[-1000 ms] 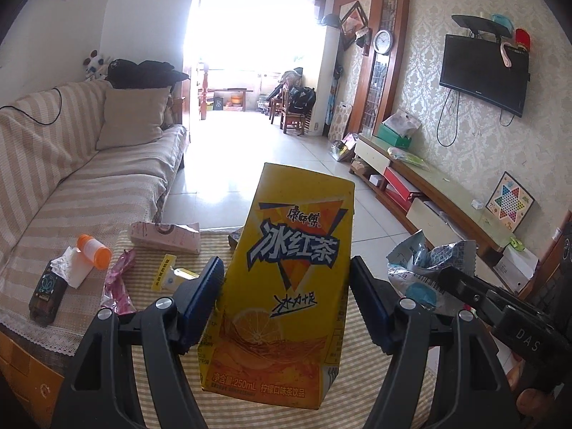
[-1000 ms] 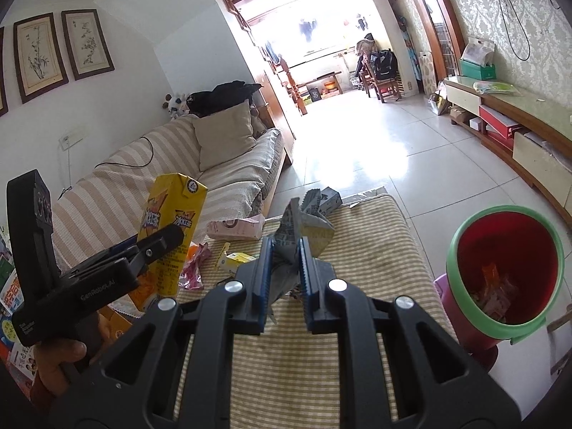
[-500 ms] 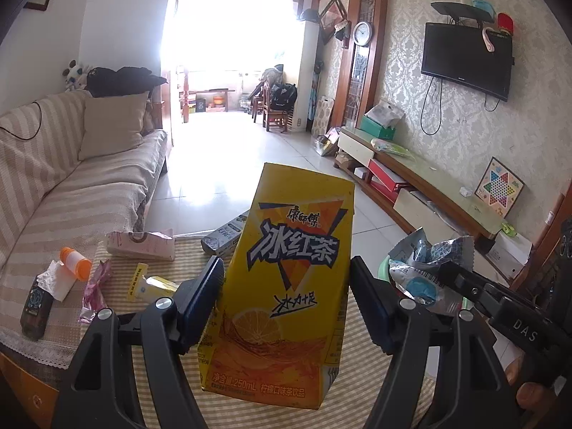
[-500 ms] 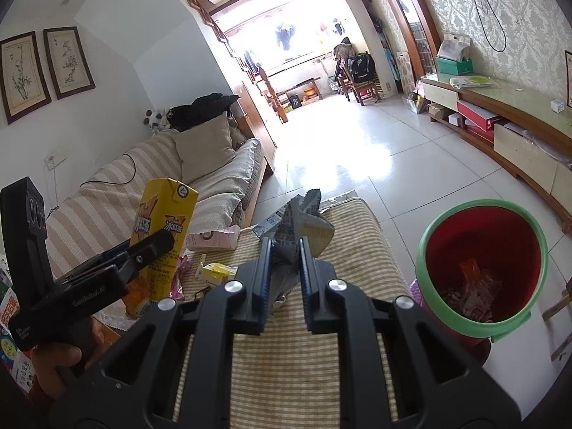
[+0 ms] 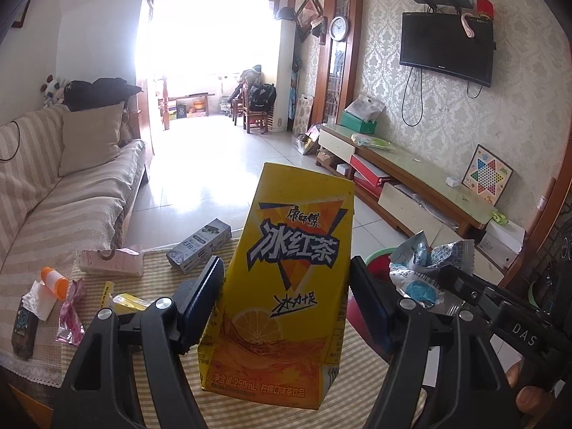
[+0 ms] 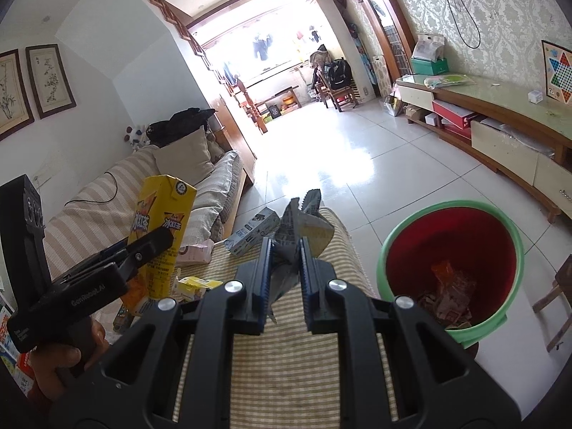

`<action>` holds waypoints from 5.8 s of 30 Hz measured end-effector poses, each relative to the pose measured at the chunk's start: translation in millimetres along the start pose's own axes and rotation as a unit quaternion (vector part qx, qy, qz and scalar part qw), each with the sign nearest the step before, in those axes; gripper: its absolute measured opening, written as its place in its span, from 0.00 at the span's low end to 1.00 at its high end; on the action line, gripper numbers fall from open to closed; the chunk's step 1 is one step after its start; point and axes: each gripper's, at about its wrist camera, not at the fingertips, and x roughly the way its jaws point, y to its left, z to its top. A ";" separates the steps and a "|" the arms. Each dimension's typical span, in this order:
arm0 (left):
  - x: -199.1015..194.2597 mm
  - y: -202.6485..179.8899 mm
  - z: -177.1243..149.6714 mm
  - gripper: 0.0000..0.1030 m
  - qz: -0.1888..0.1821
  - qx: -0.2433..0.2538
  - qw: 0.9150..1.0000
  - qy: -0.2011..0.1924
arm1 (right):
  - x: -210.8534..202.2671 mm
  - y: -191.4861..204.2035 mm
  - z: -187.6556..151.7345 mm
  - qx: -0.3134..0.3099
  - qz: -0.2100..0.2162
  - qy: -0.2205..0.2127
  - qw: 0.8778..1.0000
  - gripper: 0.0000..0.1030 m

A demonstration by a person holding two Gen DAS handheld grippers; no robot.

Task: Collect trash
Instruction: 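Lift the iced-tea carton and snack wrapper and carry both over the red bin, then open both grippers to drop the carton and wrapper into the bin, then grasp the brown snack box with the left gripper while the right gripper grasps crumpled paper, then lift the brown box and crumpled paper and carry them over the red bin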

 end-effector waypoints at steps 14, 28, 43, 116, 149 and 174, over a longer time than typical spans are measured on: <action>46.1 -47.5 -0.9 0.66 -0.039 0.017 0.999 0.028 | -14.5 -68.0 7.5 0.024 -0.064 -0.014 0.998 0.16; 100.2 -102.4 -20.1 0.66 -0.105 0.014 0.990 0.087 | -6.5 -130.9 0.2 0.065 -0.098 -0.004 0.993 0.15; 183.9 -152.5 -37.5 0.76 -0.120 0.049 0.977 0.169 | 22.0 -173.9 3.9 0.059 -0.159 0.022 0.985 0.58; 150.8 244.1 -119.7 0.79 0.079 0.017 0.966 0.245 | 219.8 86.9 -94.6 -0.090 0.022 0.313 0.945 0.36; 19.9 139.6 -74.8 0.38 0.039 -0.082 0.991 0.103 | 89.4 88.6 -62.7 -0.096 -0.014 0.143 0.985 0.39; -23.9 94.3 16.6 0.40 0.021 -0.044 0.999 -0.013 | 33.3 93.4 15.0 -0.103 -0.009 0.001 0.995 0.39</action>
